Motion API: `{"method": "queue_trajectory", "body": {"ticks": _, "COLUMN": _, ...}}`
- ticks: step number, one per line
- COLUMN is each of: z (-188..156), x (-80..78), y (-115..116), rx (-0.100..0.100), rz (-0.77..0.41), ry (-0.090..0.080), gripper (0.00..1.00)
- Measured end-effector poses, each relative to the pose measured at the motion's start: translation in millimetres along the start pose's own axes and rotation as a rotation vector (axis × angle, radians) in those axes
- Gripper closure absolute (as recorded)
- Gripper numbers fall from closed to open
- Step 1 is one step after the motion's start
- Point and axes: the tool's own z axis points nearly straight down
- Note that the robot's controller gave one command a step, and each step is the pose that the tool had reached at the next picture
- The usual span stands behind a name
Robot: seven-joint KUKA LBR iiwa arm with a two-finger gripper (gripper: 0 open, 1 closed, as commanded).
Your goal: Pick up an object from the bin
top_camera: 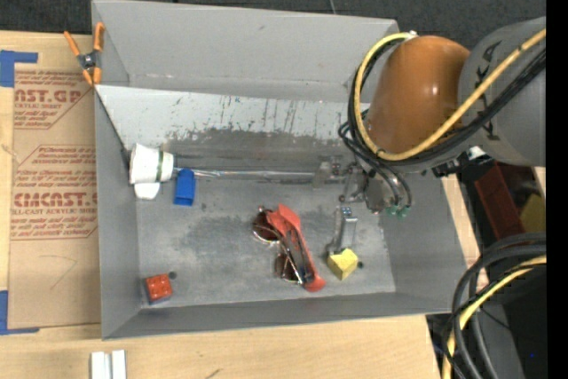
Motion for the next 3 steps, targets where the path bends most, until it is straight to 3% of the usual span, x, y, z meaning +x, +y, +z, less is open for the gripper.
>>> {"method": "queue_trajectory", "body": {"ticks": 1, "z": -4.6, "x": -1.6, "y": 0.0, "rx": 0.0, "rz": 0.0, "ry": -0.008, "gripper": 0.0}}
{"method": "queue_trajectory", "body": {"ticks": 2, "z": 30.8, "x": 3.1, "y": 5.8, "rx": 0.001, "rz": -0.06, "ry": -0.012, "gripper": 0.0}}
{"method": "queue_trajectory", "body": {"ticks": 3, "z": 79.8, "x": 2.9, "y": 20.4, "rx": -0.001, "rz": -0.022, "ry": -0.01, "gripper": 0.0}}
